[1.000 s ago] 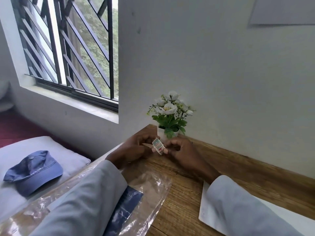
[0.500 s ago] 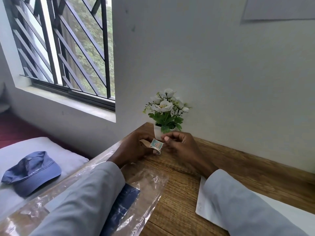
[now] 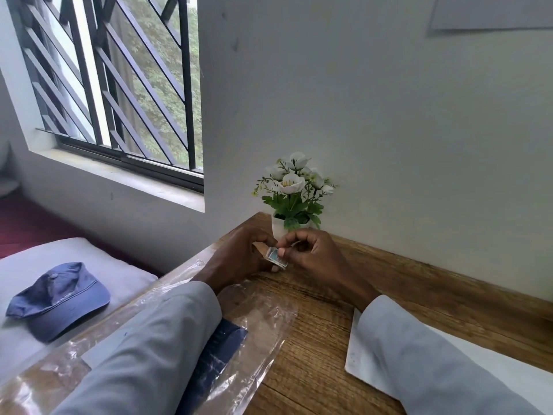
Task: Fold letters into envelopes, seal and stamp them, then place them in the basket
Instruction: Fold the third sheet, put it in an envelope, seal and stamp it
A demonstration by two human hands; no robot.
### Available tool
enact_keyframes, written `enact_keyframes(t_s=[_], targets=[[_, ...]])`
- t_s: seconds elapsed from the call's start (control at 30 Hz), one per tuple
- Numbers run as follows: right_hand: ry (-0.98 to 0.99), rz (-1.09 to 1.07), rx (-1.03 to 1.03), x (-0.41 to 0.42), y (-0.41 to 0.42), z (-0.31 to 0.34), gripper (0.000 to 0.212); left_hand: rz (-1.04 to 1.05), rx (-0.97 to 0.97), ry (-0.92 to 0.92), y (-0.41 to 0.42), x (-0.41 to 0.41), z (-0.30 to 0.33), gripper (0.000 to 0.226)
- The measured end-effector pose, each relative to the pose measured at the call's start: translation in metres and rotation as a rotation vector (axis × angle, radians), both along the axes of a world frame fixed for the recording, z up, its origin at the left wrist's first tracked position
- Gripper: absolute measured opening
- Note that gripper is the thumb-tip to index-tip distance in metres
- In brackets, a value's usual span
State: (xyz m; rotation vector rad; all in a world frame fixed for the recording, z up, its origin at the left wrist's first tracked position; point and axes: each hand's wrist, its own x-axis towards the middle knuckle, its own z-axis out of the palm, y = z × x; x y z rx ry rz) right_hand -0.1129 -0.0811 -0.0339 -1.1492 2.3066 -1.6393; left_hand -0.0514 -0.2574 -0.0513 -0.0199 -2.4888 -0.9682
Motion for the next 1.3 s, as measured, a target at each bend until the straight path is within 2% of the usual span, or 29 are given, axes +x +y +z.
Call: enact_keyframes(t_s=[0.17, 0.4, 0.5, 0.63, 0.77, 0.87, 0.9, 1.07, 1.13, 1.2, 1.27, 1.3], targets=[[0.021, 0.016, 0.028, 0.001, 0.0, 0.002, 0.023, -0.012, -0.041, 0.015, 0.002, 0.003, 0.001, 0.031], [-0.028, 0.042, 0.064, 0.001, 0.005, 0.013, 0.016, 0.032, -0.071, -0.018, -0.004, 0.003, -0.001, 0.031], [-0.161, 0.061, 0.001, 0.001, 0.01, 0.027, 0.006, 0.027, -0.087, -0.041, -0.004, 0.004, 0.002, 0.03], [-0.394, 0.06, -0.125, 0.003, 0.021, 0.047, 0.007, -0.019, -0.153, -0.137, -0.007, 0.008, 0.007, 0.037], [-0.475, 0.065, -0.147, 0.013, 0.043, 0.063, 0.011, -0.084, -0.186, -0.181, -0.016, 0.01, 0.004, 0.044], [-0.479, 0.052, -0.138, 0.025, 0.077, 0.073, 0.012, -0.135, -0.18, -0.132, -0.018, 0.009, 0.002, 0.064], [-0.475, 0.042, -0.133, 0.029, 0.091, 0.074, 0.013, -0.156, -0.172, -0.093, -0.016, 0.007, 0.002, 0.064], [-0.502, -0.051, -0.156, 0.052, 0.176, 0.069, 0.016, -0.141, -0.068, 0.117, 0.01, 0.008, 0.021, 0.032], [-0.506, -0.111, -0.156, 0.061, 0.208, 0.064, 0.017, -0.125, -0.085, 0.167, 0.022, 0.007, 0.029, 0.018], [-0.502, -0.187, -0.146, 0.069, 0.237, 0.058, 0.018, -0.128, -0.123, 0.167, 0.034, 0.007, 0.039, 0.031], [-0.493, -0.267, -0.146, 0.076, 0.263, 0.052, 0.018, -0.168, -0.179, 0.081, 0.046, 0.005, 0.045, 0.018], [-0.495, -0.303, -0.157, 0.079, 0.274, 0.049, 0.018, -0.193, -0.212, 0.035, 0.053, 0.004, 0.05, 0.034]])
